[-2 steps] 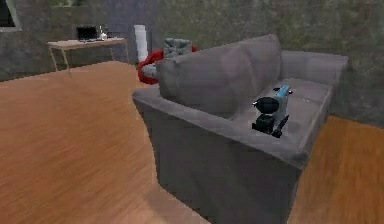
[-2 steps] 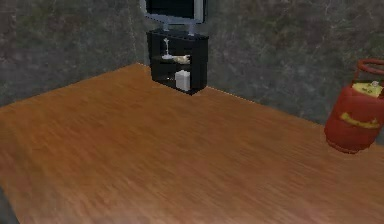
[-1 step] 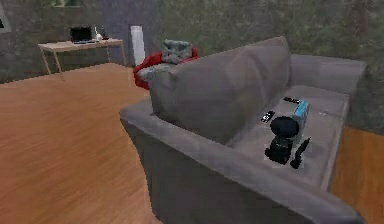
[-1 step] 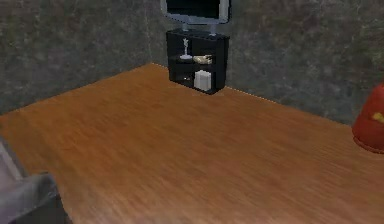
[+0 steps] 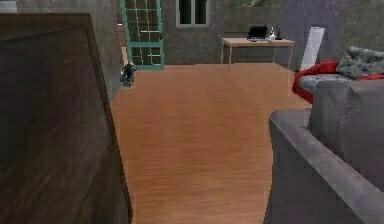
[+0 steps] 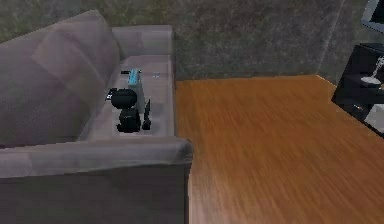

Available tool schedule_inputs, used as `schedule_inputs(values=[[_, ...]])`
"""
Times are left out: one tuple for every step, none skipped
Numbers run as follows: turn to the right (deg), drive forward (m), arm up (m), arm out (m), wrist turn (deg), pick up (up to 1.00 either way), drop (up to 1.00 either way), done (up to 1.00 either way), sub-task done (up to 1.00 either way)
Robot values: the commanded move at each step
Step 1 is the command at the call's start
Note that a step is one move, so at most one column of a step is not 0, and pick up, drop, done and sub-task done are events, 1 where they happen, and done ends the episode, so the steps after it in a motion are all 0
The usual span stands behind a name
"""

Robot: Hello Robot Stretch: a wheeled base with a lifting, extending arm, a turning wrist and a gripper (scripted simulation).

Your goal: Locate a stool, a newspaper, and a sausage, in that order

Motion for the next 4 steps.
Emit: schedule_inputs(values=[[-3.0, 0.00, 0.00, 0.00, 0.0, 0.00, 0.00, 0.00, 0.00], [0.0, 1.00, 0.00, 0.00, 0.0, 0.00, 0.00, 0.00, 0.00], [-9.0, 0.00, 0.00, 0.00, 0.0, 0.00, 0.00, 0.00, 0.00], [0.0, 0.20, 0.00, 0.00, 0.0, 0.00, 0.00, 0.00, 0.00]])
